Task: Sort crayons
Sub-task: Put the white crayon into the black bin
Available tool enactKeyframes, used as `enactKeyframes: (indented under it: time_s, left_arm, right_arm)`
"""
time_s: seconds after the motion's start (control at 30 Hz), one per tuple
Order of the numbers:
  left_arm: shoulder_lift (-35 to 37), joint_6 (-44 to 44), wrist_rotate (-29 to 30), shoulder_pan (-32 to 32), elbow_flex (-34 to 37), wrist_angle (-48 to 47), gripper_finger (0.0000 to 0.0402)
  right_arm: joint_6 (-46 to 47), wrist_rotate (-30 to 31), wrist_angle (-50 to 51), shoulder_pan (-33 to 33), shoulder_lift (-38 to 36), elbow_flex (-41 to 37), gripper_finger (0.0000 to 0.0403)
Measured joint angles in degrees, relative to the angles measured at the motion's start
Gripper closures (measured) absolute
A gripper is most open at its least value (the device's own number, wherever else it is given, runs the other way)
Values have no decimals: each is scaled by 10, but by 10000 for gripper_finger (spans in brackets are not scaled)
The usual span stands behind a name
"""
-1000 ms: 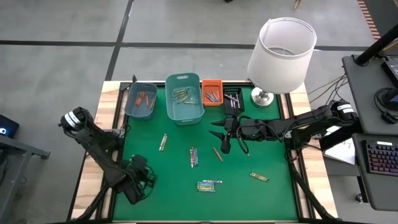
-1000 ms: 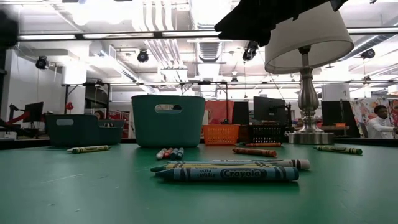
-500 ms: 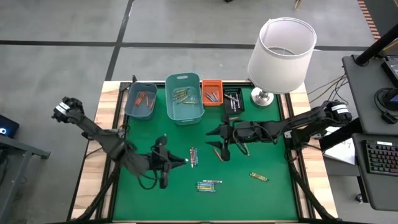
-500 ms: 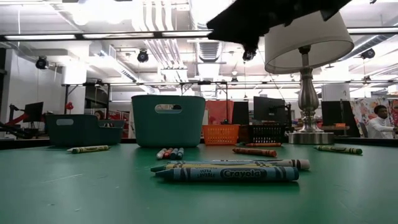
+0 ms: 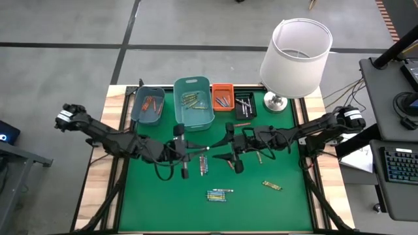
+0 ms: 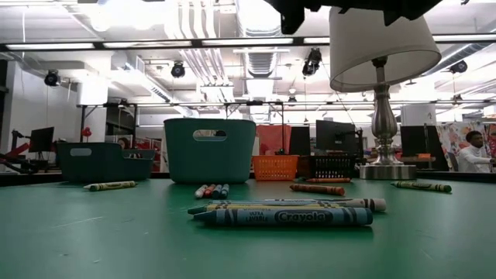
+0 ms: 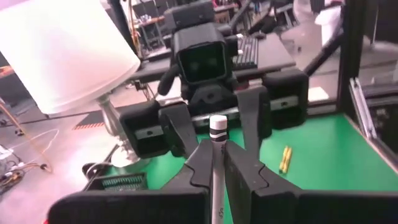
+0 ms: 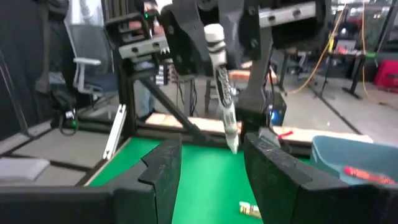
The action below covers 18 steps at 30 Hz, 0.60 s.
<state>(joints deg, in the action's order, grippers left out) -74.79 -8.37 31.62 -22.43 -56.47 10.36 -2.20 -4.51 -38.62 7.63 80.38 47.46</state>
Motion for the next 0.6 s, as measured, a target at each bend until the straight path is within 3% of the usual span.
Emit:
enactKeyframes:
  time_s: [0.6]
  left_arm:
    - [-64, 10, -7, 19, 0, 152, 401]
  right_arm:
    - [-17, 31, -39, 0, 0, 0, 240]
